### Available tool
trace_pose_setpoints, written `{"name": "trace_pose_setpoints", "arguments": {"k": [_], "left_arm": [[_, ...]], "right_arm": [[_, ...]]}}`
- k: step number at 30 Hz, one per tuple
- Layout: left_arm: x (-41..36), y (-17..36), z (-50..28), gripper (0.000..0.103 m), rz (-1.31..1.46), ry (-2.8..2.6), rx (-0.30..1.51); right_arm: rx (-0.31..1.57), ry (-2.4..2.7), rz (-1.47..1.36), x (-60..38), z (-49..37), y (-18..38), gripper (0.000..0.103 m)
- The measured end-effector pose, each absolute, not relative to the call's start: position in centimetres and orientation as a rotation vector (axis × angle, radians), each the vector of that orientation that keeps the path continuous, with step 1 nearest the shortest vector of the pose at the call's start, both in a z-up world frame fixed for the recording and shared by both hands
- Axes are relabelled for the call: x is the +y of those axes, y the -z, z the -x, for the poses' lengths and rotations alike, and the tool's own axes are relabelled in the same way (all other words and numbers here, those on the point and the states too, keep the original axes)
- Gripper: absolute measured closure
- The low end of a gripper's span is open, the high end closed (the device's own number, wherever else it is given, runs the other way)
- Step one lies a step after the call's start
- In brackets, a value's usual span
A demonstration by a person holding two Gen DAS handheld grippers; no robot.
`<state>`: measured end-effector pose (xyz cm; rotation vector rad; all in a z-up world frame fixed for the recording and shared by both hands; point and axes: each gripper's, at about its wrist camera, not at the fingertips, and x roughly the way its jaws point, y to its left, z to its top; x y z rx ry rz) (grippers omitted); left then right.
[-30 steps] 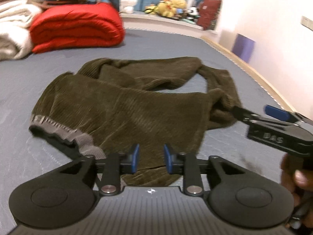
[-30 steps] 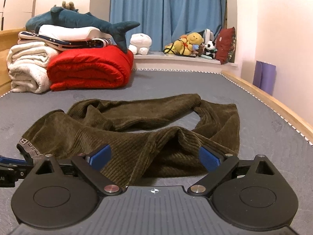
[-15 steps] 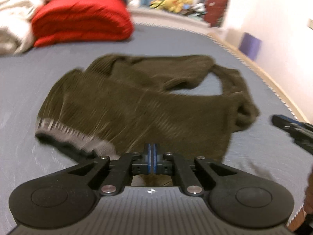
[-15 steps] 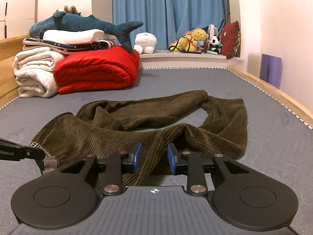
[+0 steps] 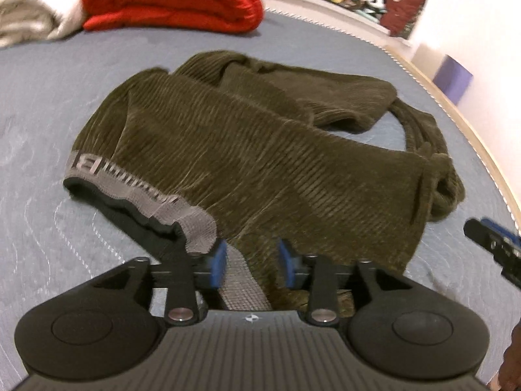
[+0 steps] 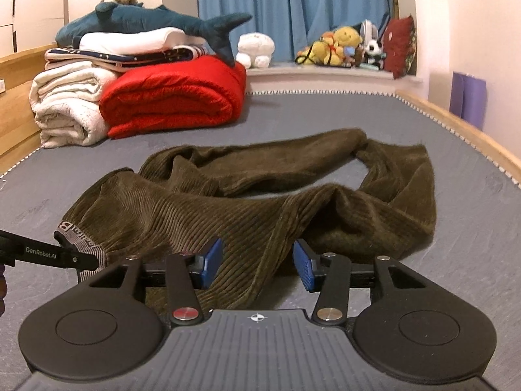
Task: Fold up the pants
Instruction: 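Close the left gripper on the grey waistband while the right gripper grasps the pants leg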
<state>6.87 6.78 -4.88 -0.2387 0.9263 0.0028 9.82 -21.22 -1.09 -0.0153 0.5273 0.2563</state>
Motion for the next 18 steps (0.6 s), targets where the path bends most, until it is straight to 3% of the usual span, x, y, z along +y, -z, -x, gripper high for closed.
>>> {"name": "trace_pose_setpoints", "arguments": {"k": [5, 7, 11, 15, 18], "left_arm": [[8.8, 6.2, -7.4, 0.030, 0.377, -0.040, 0.970], [9.4, 6.7, -7.6, 0.026, 0.416, -0.066, 0.980], [10.3, 7.9, -8.1, 0.023, 0.471, -0.113, 1.008], [9.6, 9.8, -8.9, 0.023, 0.468, -0.107, 1.064], [8.1, 10.2, -8.8, 0.022, 0.364, -0.088, 1.022]], "right_arm": [[0.572, -0.240, -0.024, -21.0, -11.0, 2.2, 0.053], [0.579, -0.228, -0.064, -21.1, -11.6, 2.6, 0.053], [0.614, -0.192, -0.085, -20.4, -13.3, 3.4, 0.050], [0.672, -0.150, -0.090, -19.5, -15.5, 4.8, 0.036], [0.742, -0.120, -0.118, -19.4, -17.3, 6.2, 0.035]]}}
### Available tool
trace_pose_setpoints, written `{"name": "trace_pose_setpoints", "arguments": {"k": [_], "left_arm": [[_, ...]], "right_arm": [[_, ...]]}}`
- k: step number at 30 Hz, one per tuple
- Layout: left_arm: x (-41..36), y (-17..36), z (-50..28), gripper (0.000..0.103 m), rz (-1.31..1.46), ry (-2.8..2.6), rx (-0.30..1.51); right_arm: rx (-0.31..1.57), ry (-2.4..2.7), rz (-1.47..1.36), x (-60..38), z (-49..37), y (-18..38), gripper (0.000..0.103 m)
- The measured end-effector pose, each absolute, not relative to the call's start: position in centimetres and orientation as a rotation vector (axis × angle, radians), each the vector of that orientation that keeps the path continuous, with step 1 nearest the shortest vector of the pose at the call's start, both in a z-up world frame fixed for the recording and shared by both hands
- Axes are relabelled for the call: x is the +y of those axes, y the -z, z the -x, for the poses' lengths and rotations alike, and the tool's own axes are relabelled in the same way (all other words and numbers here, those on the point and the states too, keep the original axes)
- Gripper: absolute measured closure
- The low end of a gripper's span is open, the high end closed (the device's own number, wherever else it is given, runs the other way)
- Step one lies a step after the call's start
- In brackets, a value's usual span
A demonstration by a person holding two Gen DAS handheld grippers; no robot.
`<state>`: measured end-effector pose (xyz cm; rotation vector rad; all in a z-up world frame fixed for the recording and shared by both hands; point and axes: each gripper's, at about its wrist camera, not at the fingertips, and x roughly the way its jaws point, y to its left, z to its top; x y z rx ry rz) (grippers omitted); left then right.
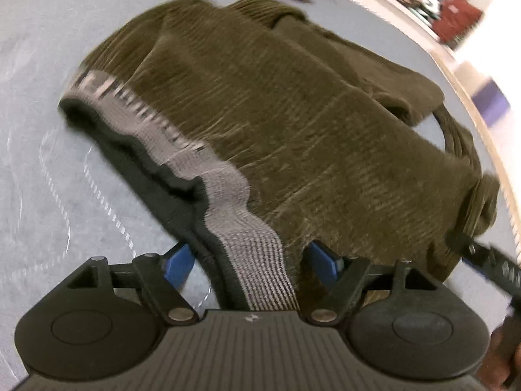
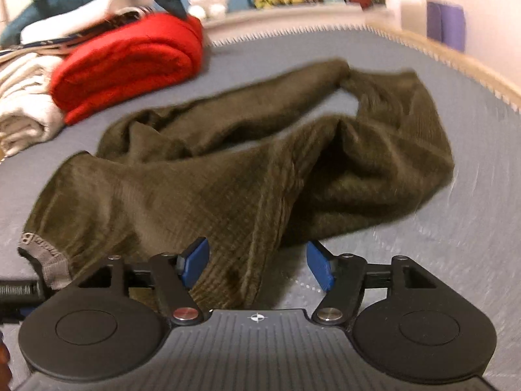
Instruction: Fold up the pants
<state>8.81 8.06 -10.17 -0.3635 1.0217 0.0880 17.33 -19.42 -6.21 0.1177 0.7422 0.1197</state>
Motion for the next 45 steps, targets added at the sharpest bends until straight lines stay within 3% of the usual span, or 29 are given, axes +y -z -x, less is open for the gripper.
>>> {"name": "trace_pose_setpoints", "arguments": {"k": [4, 8, 10, 11, 13, 14, 26, 36, 44, 45], "left_arm": [[7.2, 10.5, -8.6, 0.023, 0.295, -0.059, 0.997], [7.7, 10.3, -8.3, 0.048, 0.265, -0.055, 0.991], [8.1, 9.8, -8.3, 0.058, 0.253, -0.032, 0.986], [8.3, 9.5, -8.1, 0.062, 0.242, -0.024, 0.974], [8.4, 8.6, -7.8, 0.065, 0.203, -0.013, 0.940], [8.3, 8.1, -7.7, 0.068, 0.185, -0.012, 0.922], [16.8, 3.0, -3.5, 0.085, 0.280, -0.236, 0.794], [23.0, 1.1, -0.2, 0.086, 0.368, -0.454, 0.751], [22.6, 1.9, -2.0, 0.080, 0.361, -0.462, 0.828], [22.6, 1.9, -2.2, 0.078, 0.363, -0.468, 0.830]], "right_arm": [[0.808, -0.122, -0.112, -18.9, -18.7, 8.0, 0.035], [0.820, -0.149, -0.082, -17.8, -19.2, 8.7, 0.041], [0.820, -0.179, -0.064, -17.0, -19.2, 8.8, 0.068], [0.817, -0.189, -0.052, -16.5, -19.0, 8.8, 0.072], [0.802, -0.198, -0.019, -15.7, -18.7, 8.8, 0.092], [0.792, -0.208, 0.001, -15.1, -18.4, 8.7, 0.094], [0.667, -0.631, 0.300, -6.8, -11.8, 7.1, 0.095], [0.536, -1.001, 0.271, -4.4, -7.1, 4.2, 0.095], [0.662, -0.943, 0.280, -3.5, -8.0, 4.7, 0.090], [0.671, -0.934, 0.284, -3.4, -7.8, 4.7, 0.085]]}}
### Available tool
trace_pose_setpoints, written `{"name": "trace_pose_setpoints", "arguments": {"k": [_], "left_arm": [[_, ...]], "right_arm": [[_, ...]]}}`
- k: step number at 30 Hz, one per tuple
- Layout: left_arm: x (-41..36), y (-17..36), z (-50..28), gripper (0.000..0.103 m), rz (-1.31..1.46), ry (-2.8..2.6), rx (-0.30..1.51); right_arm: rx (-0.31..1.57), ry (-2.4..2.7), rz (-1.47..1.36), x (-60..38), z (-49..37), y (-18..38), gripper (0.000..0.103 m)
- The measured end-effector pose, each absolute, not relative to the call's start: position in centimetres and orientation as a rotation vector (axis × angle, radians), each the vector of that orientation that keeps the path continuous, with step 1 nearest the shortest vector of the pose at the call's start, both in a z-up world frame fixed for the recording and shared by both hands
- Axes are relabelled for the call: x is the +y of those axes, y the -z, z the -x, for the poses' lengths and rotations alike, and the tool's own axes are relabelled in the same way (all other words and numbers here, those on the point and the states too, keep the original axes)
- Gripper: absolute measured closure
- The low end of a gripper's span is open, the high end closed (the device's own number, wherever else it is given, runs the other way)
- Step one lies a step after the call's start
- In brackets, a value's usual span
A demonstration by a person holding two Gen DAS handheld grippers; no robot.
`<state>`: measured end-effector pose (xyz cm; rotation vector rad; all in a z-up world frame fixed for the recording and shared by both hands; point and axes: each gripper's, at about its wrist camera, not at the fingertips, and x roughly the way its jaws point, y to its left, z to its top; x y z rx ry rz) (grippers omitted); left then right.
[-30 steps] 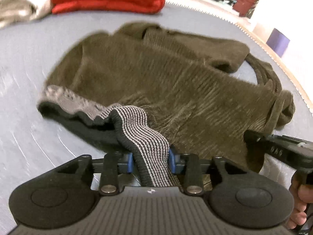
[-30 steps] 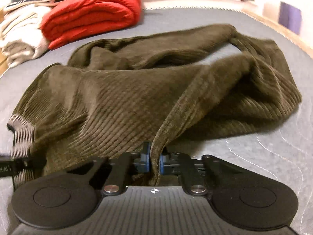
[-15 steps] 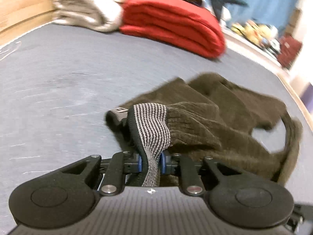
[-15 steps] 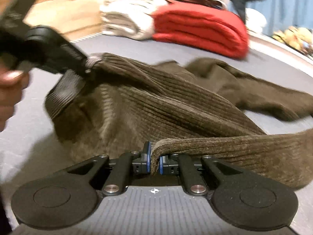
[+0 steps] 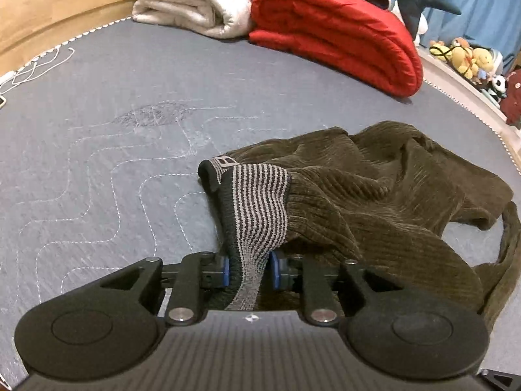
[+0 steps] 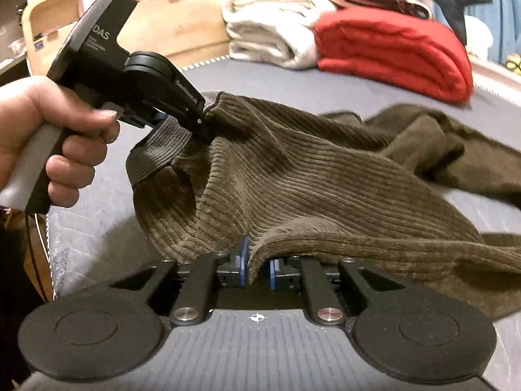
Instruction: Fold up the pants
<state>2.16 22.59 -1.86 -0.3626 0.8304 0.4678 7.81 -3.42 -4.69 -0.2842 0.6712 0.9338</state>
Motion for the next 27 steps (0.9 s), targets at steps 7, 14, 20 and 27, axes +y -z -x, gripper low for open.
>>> {"name": "trace_pose_setpoints", "arguments": {"k": [7, 14, 20, 27], "left_arm": [[21.2, 1.4, -2.1, 0.043, 0.299, -0.537, 0.810], [18.6, 0.5, -2.4, 0.035, 0.265, -0.534, 0.736], [16.5, -0.6, -3.1, 0.034, 0.211, -0.540, 0.662], [12.5, -1.2, -3.5, 0.033, 0.137, -0.408, 0.570]], "right_arm": [[0.671, -0.894, 0.285, -5.4, -7.1, 3.5, 0.063], [0.613, -0.809, 0.218, -10.2, -7.0, 1.7, 0.045], [0.621, -0.622, 0.073, -14.8, -9.5, 0.8, 0.045], [0.667, -0.308, -0.239, -22.6, -14.1, 0.0, 0.045]]}}
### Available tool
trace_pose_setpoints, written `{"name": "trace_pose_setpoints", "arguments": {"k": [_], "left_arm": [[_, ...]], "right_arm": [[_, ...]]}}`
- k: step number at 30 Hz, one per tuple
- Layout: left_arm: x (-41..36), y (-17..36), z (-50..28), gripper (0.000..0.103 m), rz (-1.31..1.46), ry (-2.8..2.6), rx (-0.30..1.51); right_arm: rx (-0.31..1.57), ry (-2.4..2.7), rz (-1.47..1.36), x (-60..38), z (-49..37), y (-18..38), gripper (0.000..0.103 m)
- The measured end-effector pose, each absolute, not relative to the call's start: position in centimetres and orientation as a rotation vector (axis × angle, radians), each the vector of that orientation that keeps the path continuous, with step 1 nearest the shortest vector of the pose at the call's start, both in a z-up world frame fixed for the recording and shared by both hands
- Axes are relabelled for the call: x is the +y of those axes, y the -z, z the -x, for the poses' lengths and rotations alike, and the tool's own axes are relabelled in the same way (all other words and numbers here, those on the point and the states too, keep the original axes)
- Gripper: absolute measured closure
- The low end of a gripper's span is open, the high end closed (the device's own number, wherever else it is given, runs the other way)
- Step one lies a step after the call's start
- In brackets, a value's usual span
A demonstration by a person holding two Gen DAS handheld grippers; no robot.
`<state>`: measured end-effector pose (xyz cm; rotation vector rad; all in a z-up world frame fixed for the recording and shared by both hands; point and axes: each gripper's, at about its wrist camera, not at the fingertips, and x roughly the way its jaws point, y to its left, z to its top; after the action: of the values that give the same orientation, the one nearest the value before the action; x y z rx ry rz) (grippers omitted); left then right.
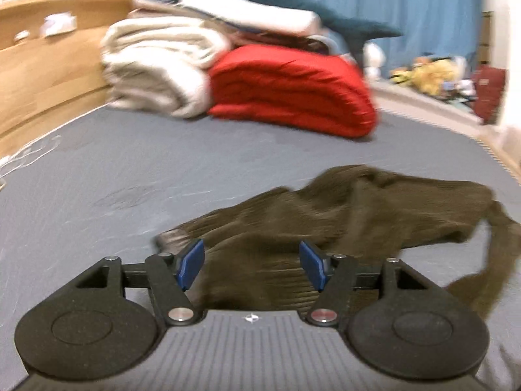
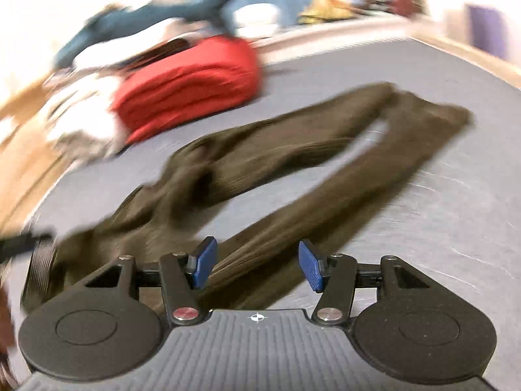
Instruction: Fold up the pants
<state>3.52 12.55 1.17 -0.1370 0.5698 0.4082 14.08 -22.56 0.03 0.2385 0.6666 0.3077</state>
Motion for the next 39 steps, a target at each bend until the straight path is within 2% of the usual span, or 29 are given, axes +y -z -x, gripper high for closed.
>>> {"name": "trace_pose_setpoints", "arguments": {"k": [4, 8, 16, 18, 19, 20, 22, 23, 28, 32, 36, 37, 38, 39], "left_arm": [[10.4, -1.8, -3.6, 0.033, 0.110, -0.264, 0.500], [7.9, -0.1, -5.0, 0.033, 0.169, 0.041, 0.612], [-0.4, 5.0, -5.7, 0.034, -0.016, 0.367, 0.767], [-1.5, 6.3, -5.7, 0.037, -0.088, 0.350, 0.773], [-1.7, 6.8, -5.5, 0.045, -0.118, 0.336, 0.779], [-1.9, 7.4, -5.7, 0.065, -0.144, 0.321, 0.787], [-1.8, 8.1, -6.0, 0.091, -0.143, 0.318, 0.797], [-1.5, 8.0, -6.1, 0.094, -0.129, 0.324, 0.796], [-1.8, 6.0, -4.5, 0.097, -0.133, 0.544, 0.812], [-4.6, 7.5, 1.3, 0.097, -0.503, 0.857, 0.833], [-3.2, 8.5, 1.6, 0.095, -0.499, 0.831, 0.904], [-2.6, 8.1, 1.1, 0.086, -0.446, 0.828, 0.911], [-1.7, 7.5, 0.7, 0.068, -0.397, 0.824, 0.900], [-0.8, 6.8, 0.4, 0.058, -0.348, 0.801, 0.865]], "right_arm": [[0.663, -0.206, -0.348, -26.0, -15.5, 0.0, 0.045], [0.654, -0.168, -0.389, -27.7, -15.6, 0.1, 0.045], [0.651, -0.155, -0.395, -28.5, -16.5, -0.3, 0.045], [0.654, -0.144, -0.402, -28.9, -16.5, -0.2, 0.045], [0.658, -0.138, -0.407, -29.2, -16.6, -0.1, 0.045], [0.662, -0.130, -0.413, -29.4, -16.6, 0.0, 0.045], [0.666, -0.118, -0.429, -29.9, -16.7, 0.1, 0.045], [0.665, -0.115, -0.433, -30.1, -16.7, 0.1, 0.045], [0.644, -0.088, -0.446, -31.3, -16.5, -0.4, 0.045], [0.624, -0.048, -0.464, -32.5, -16.2, -0.6, 0.045], [0.625, 0.004, -0.484, -34.0, -16.6, -0.3, 0.045], [0.629, 0.022, -0.494, -34.5, -16.9, -0.2, 0.045], [0.636, 0.038, -0.501, -34.9, -17.3, 0.0, 0.045], [0.652, 0.054, -0.507, -35.4, -17.9, 0.3, 0.045]]}}
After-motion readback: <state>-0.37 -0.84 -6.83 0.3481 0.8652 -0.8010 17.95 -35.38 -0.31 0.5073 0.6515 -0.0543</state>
